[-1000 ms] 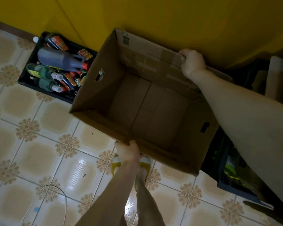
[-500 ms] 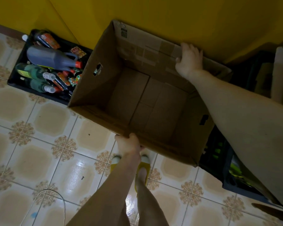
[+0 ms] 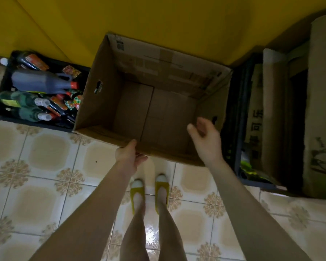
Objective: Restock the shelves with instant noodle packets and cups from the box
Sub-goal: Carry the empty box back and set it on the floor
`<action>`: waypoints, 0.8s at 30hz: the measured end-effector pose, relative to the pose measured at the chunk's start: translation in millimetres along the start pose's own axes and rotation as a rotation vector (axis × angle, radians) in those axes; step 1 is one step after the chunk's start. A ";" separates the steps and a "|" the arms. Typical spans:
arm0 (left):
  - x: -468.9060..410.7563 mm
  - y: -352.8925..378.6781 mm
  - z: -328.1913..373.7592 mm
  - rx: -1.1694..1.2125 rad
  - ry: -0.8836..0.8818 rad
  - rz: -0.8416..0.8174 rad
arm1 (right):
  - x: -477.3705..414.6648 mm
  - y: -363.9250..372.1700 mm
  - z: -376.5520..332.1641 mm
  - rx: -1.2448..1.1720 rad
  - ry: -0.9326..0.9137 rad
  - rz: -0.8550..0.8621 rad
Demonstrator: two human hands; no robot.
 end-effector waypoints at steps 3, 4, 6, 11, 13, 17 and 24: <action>-1.6 -5.9 9.2 -0.092 0.012 -0.008 | 30.1 30.7 27.6 0.322 -0.100 -0.189; -1.9 -7.3 10.1 -0.116 0.021 -0.009 | 35.5 38.9 37.3 0.455 -0.130 -0.217; -9.5 -22.7 14.1 -0.151 0.062 0.049 | 40.6 46.7 51.3 0.645 -0.152 -0.226; -41.0 -100.6 66.9 -0.278 0.319 0.304 | 44.9 58.2 57.8 0.698 -0.262 -0.277; -33.5 -114.2 104.3 -0.533 0.505 0.400 | 52.2 60.2 46.0 0.728 -0.434 -0.157; -10.3 -88.5 152.6 -0.927 0.875 0.293 | 55.9 63.4 51.4 0.879 -0.507 -0.044; -8.8 -73.3 138.4 -1.088 0.935 -0.012 | 50.3 52.0 45.5 0.890 -0.585 0.101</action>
Point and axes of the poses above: each hand's wrist, its own x-axis away from the middle knuckle, its own y-axis out of the palm, z = x × y, the point moved 9 cm from there along -x, towards the middle knuckle, and after that the axes turned 2 degrees about y, right-handed, at the moved point
